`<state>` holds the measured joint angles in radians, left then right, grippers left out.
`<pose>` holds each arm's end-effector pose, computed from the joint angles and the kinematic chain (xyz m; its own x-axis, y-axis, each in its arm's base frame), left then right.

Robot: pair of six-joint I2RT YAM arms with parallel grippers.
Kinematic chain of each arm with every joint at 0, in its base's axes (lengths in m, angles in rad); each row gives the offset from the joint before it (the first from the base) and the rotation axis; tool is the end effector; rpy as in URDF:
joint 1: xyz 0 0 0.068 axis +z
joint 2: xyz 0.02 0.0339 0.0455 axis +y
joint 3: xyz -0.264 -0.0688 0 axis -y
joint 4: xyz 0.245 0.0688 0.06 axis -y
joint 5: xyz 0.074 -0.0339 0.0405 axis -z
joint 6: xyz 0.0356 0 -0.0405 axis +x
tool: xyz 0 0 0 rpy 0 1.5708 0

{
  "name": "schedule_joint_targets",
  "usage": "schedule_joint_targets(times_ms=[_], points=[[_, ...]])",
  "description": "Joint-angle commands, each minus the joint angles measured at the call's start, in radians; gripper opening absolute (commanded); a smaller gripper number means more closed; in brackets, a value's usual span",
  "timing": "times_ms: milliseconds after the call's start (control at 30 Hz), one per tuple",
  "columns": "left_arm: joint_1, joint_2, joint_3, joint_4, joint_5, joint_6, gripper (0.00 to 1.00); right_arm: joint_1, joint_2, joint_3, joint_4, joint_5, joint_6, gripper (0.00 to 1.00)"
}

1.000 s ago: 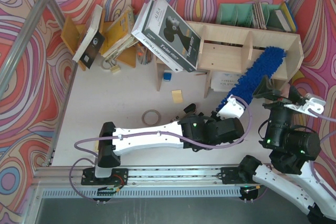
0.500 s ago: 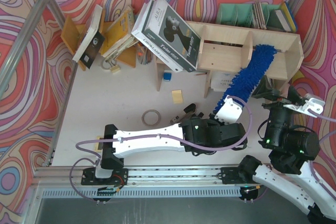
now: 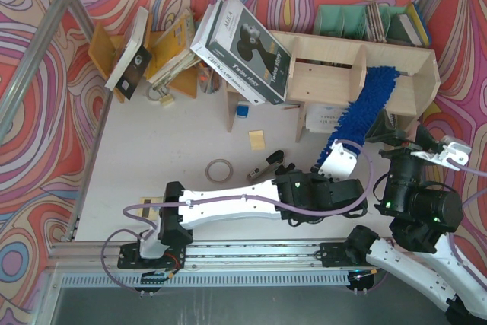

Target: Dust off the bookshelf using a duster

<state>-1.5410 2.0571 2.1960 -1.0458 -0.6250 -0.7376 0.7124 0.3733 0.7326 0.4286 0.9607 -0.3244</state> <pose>0.0340 -0.4403 0.3592 -0.5553 0.3240 -0.7659 0.5762 0.8140 -0.0733 0.0562 0.0100 0.4190 0.4884 0.1805 -0.8537 0.2307 0.9168 0.3259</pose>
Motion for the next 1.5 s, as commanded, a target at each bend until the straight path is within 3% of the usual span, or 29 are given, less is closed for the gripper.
schedule_joint_targets(times_ms=[0, 233, 700, 1167, 1467], points=[[0.030, 0.037, 0.054, 0.039, 0.042, 0.016, 0.00, -0.004, -0.011, -0.001, 0.007, 0.007, 0.003, 0.98], [0.035, 0.098, 0.139, 0.027, 0.097, 0.072, 0.00, -0.004, -0.019, -0.005, 0.020, 0.007, -0.008, 0.98], [0.033, -0.108, -0.162, 0.108, -0.094, -0.039, 0.00, -0.004, -0.013, -0.002, 0.007, 0.002, 0.003, 0.99], [0.024, -0.113, -0.157, 0.411, -0.120, 0.211, 0.00, -0.004, -0.011, -0.002, 0.002, -0.001, 0.006, 0.99], [0.024, -0.157, -0.225, 0.459, -0.161, 0.214, 0.00, -0.004, -0.011, -0.004, 0.004, -0.004, 0.005, 0.99]])
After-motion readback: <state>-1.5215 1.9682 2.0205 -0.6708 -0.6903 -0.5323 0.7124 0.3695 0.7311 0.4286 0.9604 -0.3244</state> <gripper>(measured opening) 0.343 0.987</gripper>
